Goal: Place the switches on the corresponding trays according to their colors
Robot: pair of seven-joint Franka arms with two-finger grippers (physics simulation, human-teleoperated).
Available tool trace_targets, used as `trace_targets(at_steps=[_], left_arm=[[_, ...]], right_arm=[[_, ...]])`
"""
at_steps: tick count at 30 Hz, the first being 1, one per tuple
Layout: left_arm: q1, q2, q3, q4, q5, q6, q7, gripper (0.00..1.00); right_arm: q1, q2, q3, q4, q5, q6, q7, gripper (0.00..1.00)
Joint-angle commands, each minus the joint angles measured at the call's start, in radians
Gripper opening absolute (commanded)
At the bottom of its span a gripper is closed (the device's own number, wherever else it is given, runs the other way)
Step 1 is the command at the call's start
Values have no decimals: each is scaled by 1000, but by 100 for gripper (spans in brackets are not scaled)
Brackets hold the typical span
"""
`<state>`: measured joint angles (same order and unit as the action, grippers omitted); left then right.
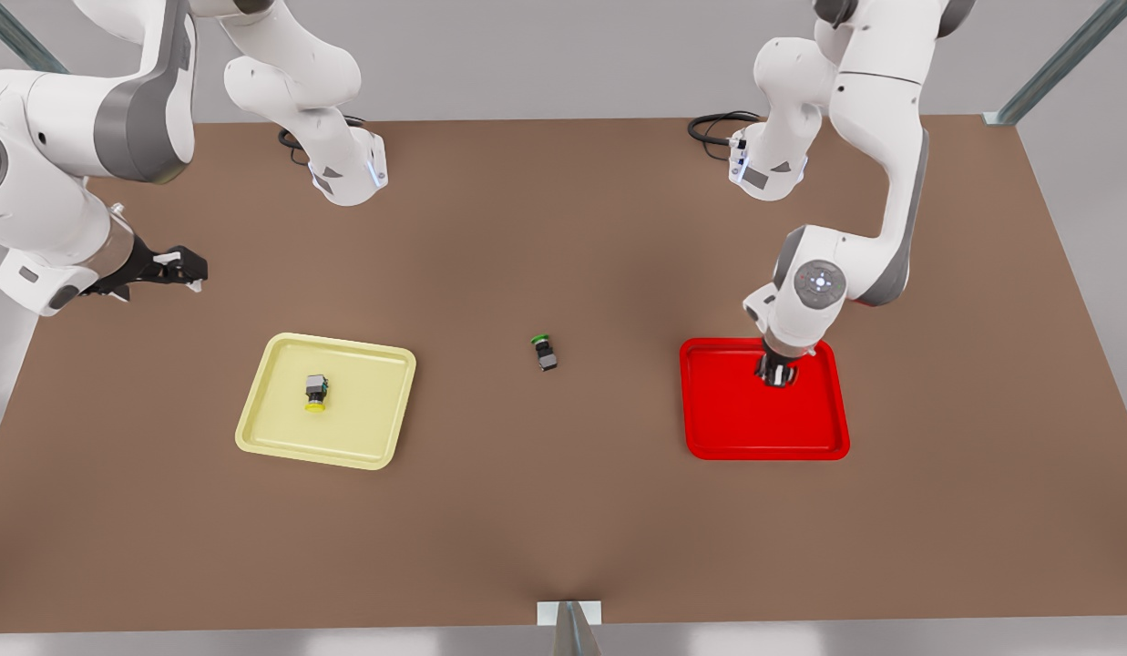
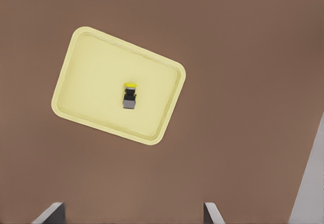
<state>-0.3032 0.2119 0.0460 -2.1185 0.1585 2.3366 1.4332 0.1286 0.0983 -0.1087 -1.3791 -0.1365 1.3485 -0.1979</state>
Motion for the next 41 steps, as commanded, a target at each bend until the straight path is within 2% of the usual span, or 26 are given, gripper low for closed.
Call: trace_targets(at_steps=[1,9,10,13,16,18,20,25,27,28,30,32,34,41], left_arm=[[4,4,0,0,18,12,0,56],[41,73,0,-40,58,135,0,57],[42,72,0,-43,58,135,-2,100],[44,54,0,-40,58,122,-4,100],[42,-29,-12,-29,41,73,-56,100],[41,-118,-26,23,16,-78,-266,100],[33,-135,-40,150,-54,-247,-548,100],[44,-135,-54,471,-48,-727,-1209,100],[164,-117,-54,578,-47,-793,-1232,100],[199,-109,-51,638,-51,-896,-1296,100],[228,-131,-49,638,-48,-901,-1484,100],[265,-141,11,640,-119,-896,-1465,100],[300,-160,11,629,-128,-890,-1441,100],[288,-163,8,606,-125,-893,-1453,100]], right_arm=[[-1,0,0,0,-2,0,0,100],[-1,0,0,0,-3,0,0,100],[0,0,0,0,-3,0,0,100],[-1,0,0,0,-3,0,0,100],[-1,0,0,0,-3,0,0,100],[-1,0,0,0,-3,0,0,100],[-1,0,0,0,-3,0,0,100],[-1,0,0,0,-9,0,0,100],[-1,0,0,0,-9,0,0,100],[-1,0,0,0,-9,0,0,100],[-1,0,0,0,-9,0,0,100],[0,0,0,0,-9,0,0,100],[-1,0,0,0,-9,0,0,100],[-1,0,0,0,-9,0,0,100]])
